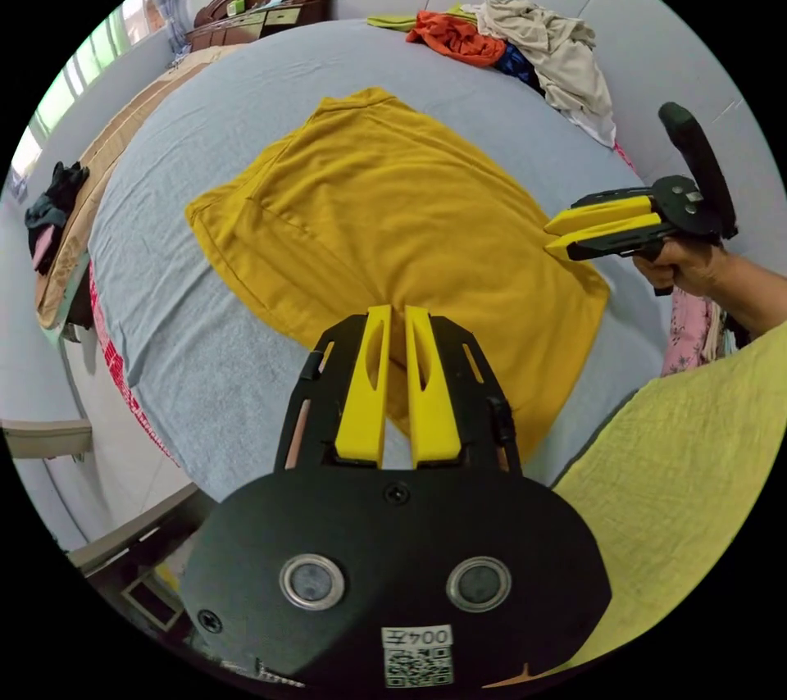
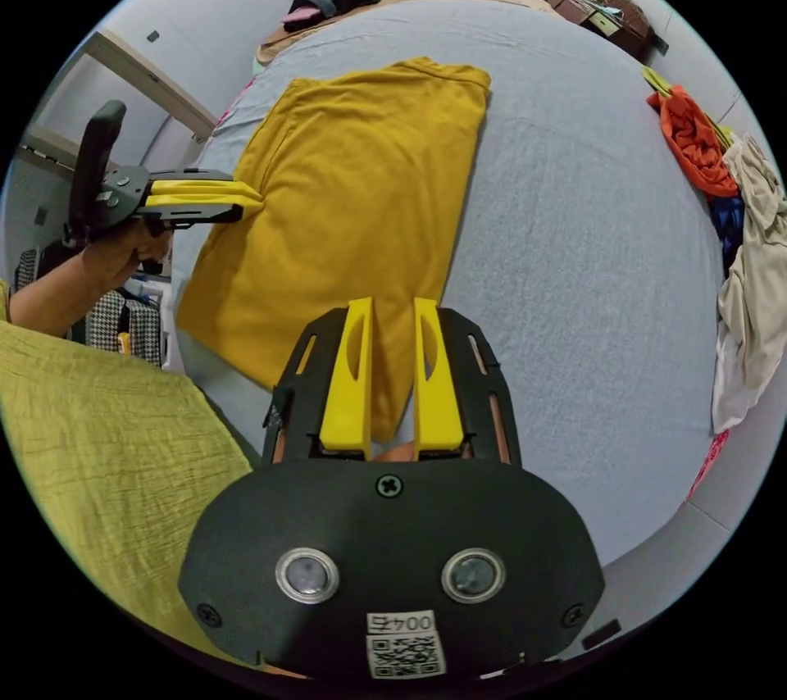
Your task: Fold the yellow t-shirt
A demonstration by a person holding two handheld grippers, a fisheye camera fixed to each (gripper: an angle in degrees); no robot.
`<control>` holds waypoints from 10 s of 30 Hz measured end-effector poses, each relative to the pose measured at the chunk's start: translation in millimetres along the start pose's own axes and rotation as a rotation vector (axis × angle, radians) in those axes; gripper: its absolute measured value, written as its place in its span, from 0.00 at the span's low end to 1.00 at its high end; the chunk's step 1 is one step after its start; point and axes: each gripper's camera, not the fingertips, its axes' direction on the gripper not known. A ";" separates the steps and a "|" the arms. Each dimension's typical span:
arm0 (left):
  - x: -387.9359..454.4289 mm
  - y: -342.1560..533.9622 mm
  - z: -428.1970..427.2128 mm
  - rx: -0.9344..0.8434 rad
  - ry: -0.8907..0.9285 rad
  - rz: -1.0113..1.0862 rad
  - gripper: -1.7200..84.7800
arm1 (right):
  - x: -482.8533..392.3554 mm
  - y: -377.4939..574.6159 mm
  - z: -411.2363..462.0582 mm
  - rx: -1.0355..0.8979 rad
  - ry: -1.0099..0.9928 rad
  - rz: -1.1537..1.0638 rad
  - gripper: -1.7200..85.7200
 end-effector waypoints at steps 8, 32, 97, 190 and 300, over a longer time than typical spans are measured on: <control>-48.3 23.6 -4.3 0.003 0.098 -0.125 0.05 | 131.3 94.9 -9.9 0.046 -0.419 0.282 0.13; -58.7 269.6 2.2 0.363 1.068 -1.078 0.23 | 279.5 83.8 69.9 -0.031 -0.862 0.257 0.11; 254.1 851.1 -466.6 1.263 0.588 -1.114 0.07 | -278.1 -120.8 62.8 -0.125 -1.638 -0.221 0.02; -208.7 1787.2 -694.3 0.310 0.153 -1.701 0.12 | -2172.4 -139.1 678.6 -0.216 -0.309 -0.976 0.13; -135.6 1089.1 -497.5 0.350 0.384 -0.660 0.02 | -947.3 204.8 -51.2 0.336 -0.261 0.227 0.01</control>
